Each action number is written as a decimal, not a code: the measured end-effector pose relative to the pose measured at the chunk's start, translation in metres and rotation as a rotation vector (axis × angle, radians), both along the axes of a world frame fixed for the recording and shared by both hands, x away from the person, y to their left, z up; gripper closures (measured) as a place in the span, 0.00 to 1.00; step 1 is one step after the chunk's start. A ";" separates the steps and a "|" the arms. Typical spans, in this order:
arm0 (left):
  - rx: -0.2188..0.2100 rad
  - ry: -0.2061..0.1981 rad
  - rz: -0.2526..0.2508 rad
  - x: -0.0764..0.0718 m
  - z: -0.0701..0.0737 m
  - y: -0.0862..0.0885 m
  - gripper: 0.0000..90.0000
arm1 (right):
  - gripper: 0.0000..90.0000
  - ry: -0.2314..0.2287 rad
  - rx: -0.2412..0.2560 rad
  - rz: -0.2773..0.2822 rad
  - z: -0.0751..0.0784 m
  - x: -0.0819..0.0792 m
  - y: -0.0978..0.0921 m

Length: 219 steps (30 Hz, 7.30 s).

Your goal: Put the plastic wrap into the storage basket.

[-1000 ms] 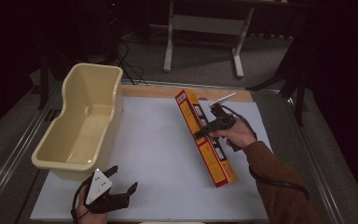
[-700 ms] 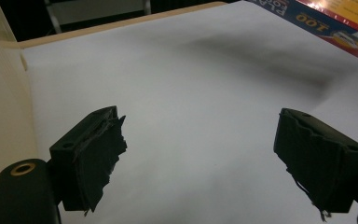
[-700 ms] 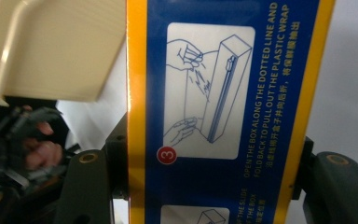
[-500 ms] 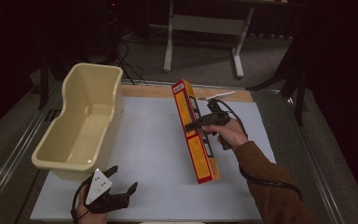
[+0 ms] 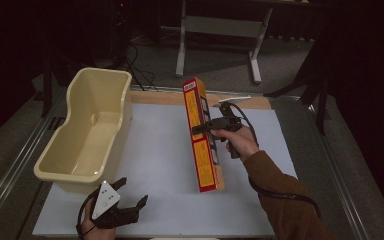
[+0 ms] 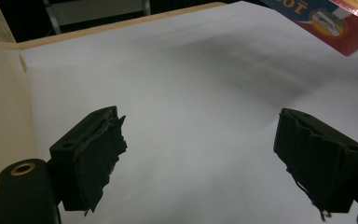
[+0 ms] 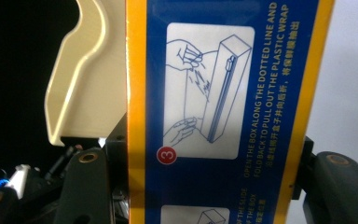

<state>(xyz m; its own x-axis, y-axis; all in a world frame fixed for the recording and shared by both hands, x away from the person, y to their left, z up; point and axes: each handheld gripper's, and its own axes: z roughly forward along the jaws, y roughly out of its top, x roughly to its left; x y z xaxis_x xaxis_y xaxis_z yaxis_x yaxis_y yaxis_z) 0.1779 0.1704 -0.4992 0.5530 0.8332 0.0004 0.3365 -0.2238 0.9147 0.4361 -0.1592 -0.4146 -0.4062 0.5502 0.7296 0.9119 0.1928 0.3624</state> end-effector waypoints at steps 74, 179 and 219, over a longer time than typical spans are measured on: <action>-0.016 -0.008 -0.004 0.000 0.001 0.001 0.17 | 0.44 -0.020 0.318 -0.202 0.046 0.001 0.106; -0.027 -0.048 0.020 -0.011 0.003 0.002 0.17 | 0.40 0.197 0.190 -0.183 0.016 -0.004 0.275; -0.011 -0.048 0.023 -0.013 0.003 0.002 0.17 | 0.43 -0.071 -0.011 0.027 0.045 -0.029 0.255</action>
